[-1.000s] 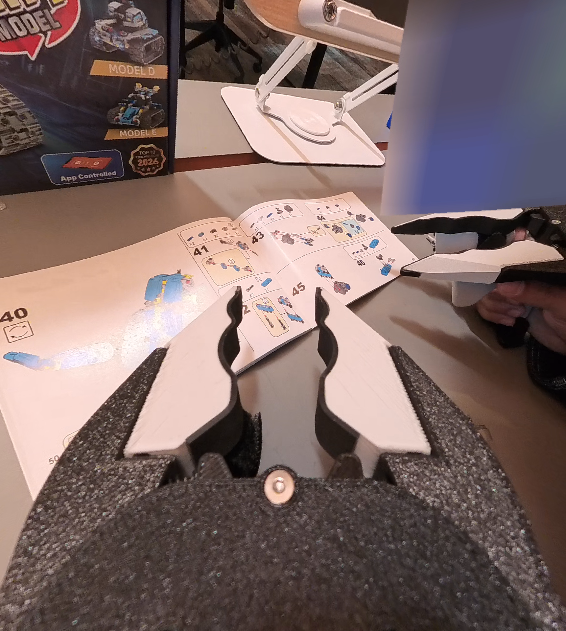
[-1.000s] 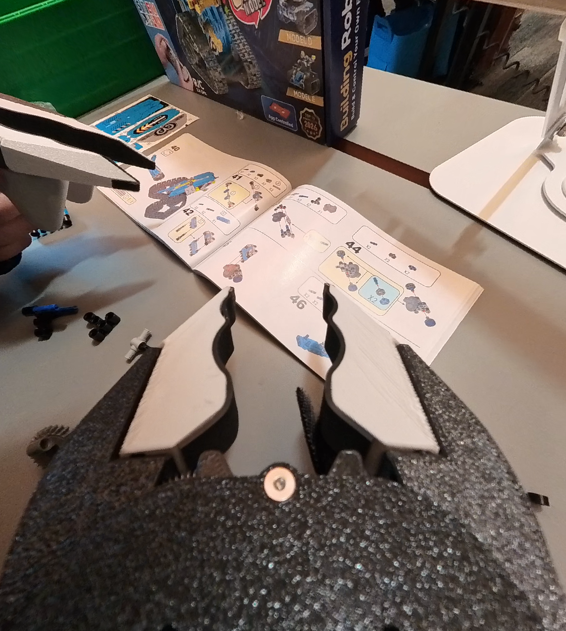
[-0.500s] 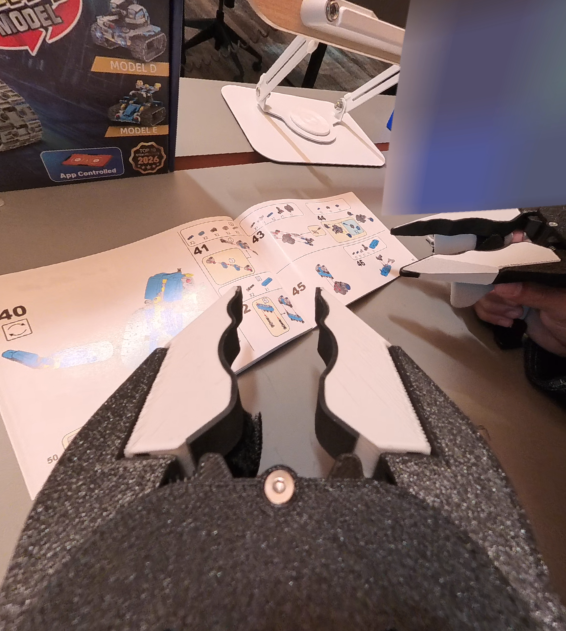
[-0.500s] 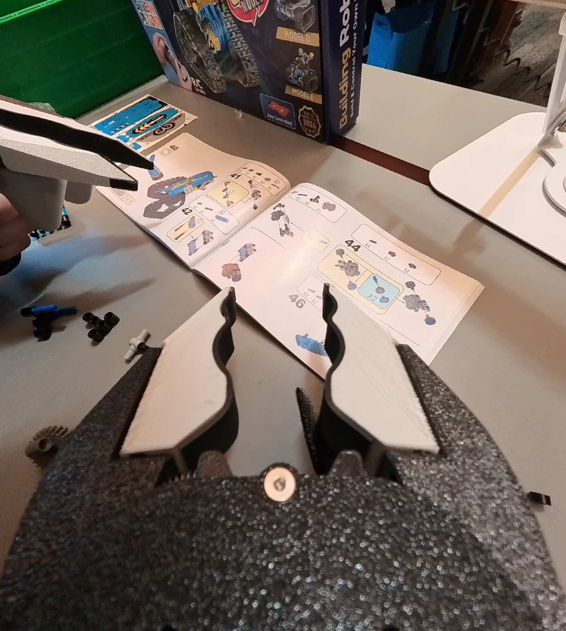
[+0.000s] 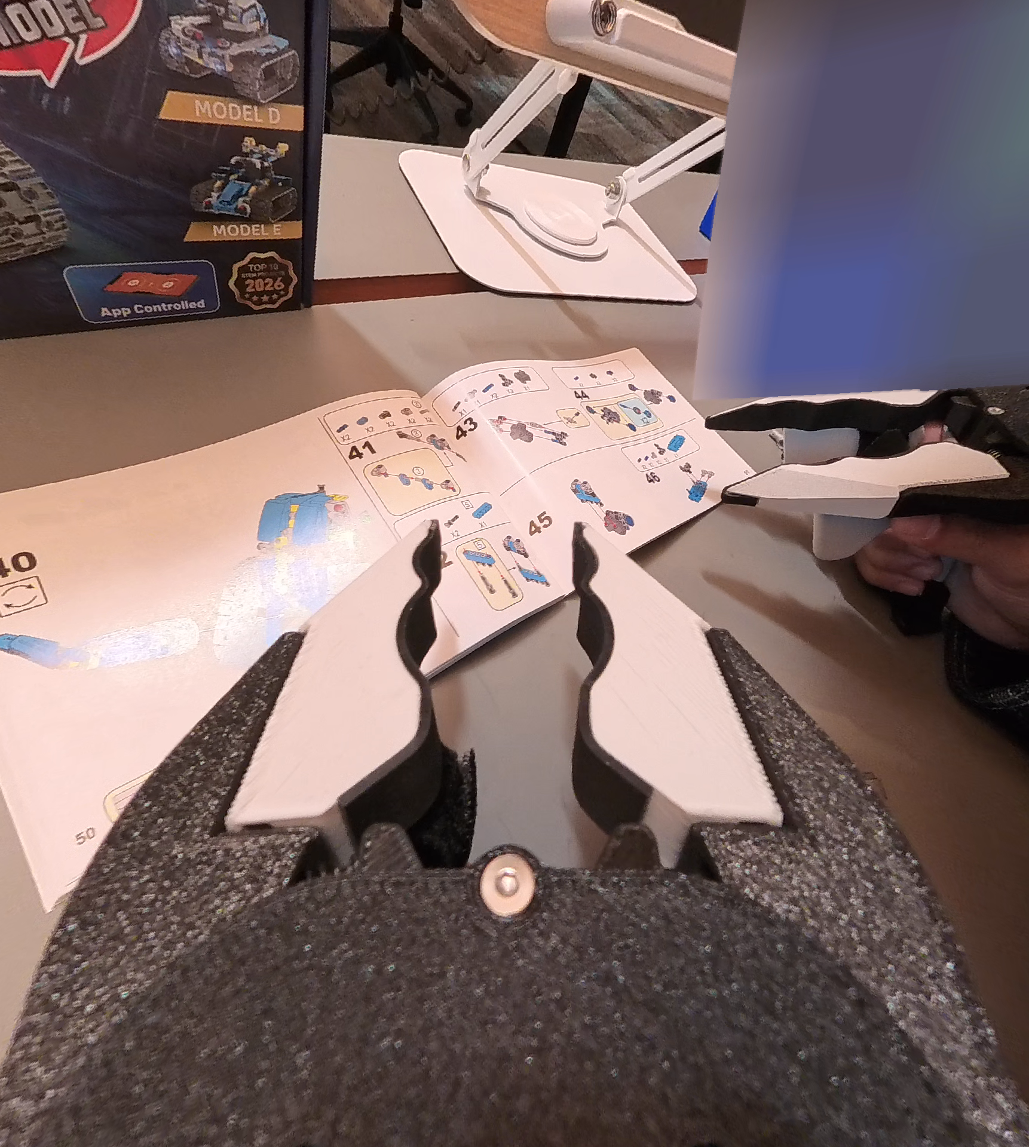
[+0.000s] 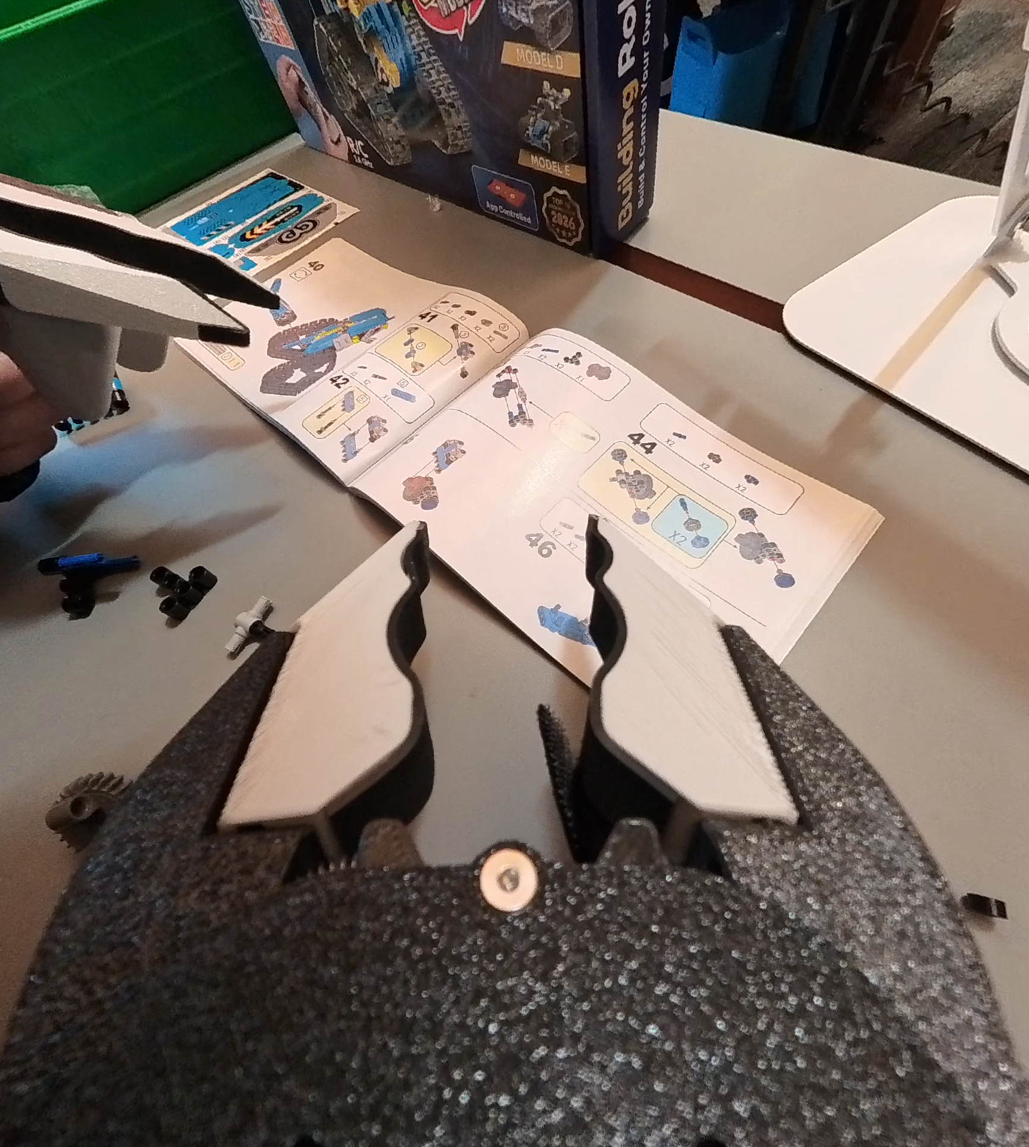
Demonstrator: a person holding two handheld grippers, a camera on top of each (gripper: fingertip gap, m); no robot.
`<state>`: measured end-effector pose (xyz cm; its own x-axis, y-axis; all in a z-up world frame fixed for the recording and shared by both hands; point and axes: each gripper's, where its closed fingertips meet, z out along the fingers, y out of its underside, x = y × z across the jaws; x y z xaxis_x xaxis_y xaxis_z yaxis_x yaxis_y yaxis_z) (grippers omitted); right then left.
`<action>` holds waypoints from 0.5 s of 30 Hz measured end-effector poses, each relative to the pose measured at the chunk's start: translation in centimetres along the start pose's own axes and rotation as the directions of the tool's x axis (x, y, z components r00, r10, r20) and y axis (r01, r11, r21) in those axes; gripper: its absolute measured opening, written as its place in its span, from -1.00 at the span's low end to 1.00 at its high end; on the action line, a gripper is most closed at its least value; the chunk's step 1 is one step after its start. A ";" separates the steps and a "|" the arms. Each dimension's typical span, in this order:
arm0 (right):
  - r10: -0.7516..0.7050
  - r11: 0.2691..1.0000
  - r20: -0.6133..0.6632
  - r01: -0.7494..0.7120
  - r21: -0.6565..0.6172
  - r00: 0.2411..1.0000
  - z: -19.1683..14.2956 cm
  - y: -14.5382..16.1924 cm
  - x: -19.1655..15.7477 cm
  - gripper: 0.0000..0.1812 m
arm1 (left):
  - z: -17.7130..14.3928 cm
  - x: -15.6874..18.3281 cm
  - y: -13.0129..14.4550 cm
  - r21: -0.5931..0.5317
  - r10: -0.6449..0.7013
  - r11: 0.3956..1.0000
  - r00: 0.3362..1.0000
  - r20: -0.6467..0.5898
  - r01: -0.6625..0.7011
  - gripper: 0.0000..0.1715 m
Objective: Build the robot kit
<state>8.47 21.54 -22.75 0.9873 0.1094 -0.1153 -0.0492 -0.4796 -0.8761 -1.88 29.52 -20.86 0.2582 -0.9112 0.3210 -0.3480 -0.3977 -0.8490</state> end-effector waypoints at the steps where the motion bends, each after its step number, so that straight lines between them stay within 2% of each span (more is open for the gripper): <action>1: 0.000 1.000 0.000 0.000 0.000 1.000 0.0 0.0 0.0 -0.44 | 0.0 0.1 0.0 0.002 -0.003 1.000 1.000 -0.005 0.003 -0.51; 15: 0.002 1.000 0.010 -0.002 -0.002 1.000 0.1 0.0 -0.4 -0.47 | 0.1 0.4 -0.1 0.007 0.015 1.000 1.000 -0.008 -0.015 -0.51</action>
<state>8.09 21.57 -22.71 0.9856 0.1175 -0.1214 -0.0503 -0.4817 -0.8749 -1.69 29.21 -20.71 0.2460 -0.9179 0.3115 -0.3459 -0.3833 -0.8564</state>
